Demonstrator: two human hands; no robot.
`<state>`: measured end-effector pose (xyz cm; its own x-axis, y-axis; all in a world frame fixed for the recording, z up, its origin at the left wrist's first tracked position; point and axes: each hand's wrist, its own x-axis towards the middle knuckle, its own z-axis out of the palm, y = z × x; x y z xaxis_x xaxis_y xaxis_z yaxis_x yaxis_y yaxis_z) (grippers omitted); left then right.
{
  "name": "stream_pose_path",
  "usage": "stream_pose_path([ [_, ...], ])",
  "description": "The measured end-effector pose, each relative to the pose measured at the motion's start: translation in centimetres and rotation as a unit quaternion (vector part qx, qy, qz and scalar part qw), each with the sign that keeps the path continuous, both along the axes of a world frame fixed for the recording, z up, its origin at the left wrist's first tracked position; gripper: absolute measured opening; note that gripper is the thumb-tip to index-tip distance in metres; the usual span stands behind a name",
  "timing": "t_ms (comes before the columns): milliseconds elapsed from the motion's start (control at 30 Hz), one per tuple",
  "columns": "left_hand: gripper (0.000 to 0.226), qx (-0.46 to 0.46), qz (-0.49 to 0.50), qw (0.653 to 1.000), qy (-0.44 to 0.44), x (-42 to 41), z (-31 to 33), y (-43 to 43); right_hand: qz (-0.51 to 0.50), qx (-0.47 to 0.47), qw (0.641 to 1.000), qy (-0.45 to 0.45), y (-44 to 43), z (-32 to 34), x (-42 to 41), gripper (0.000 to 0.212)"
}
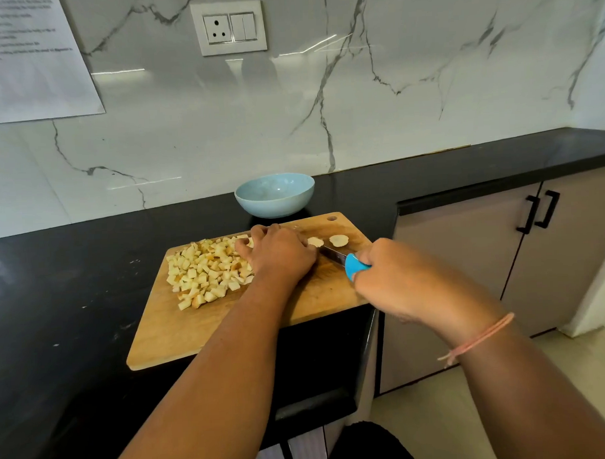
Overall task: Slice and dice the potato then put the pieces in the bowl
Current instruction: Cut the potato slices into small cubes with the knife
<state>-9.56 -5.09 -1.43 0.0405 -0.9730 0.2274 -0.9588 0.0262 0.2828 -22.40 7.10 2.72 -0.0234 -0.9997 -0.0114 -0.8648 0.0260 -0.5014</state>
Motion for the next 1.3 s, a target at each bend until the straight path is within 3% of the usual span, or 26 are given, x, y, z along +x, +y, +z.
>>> stream_pose_path([
  [367, 0.025, 0.020, 0.016, 1.000, -0.007, 0.0, 0.2, 0.1, -0.026, -0.018, 0.999, -0.006, -3.0, 0.2, 1.9, 0.035],
  [600, 0.024, 0.019, 0.016, 1.000, -0.006, 0.0, 0.4, 0.0, -0.011, -0.011, 1.000, -0.020, -3.5, 0.3, 2.2, 0.005],
  [867, 0.018, 0.045, 0.013, 0.999, -0.004, -0.2, 0.9, 0.5, -0.010, -0.004, 1.000, -0.012, -4.1, 0.6, 2.9, 0.012],
  [1067, 0.031, 0.033, 0.011, 0.999, -0.035, -0.3, 0.6, 0.4, -0.026, -0.024, 0.999, -0.003, -3.6, 0.1, 2.6, 0.015],
  [1300, 0.029, 0.033, -0.004, 0.999, -0.028, -0.2, 0.6, 0.4, -0.032, -0.047, 0.998, -0.002, -3.9, -0.7, 2.7, 0.021],
])
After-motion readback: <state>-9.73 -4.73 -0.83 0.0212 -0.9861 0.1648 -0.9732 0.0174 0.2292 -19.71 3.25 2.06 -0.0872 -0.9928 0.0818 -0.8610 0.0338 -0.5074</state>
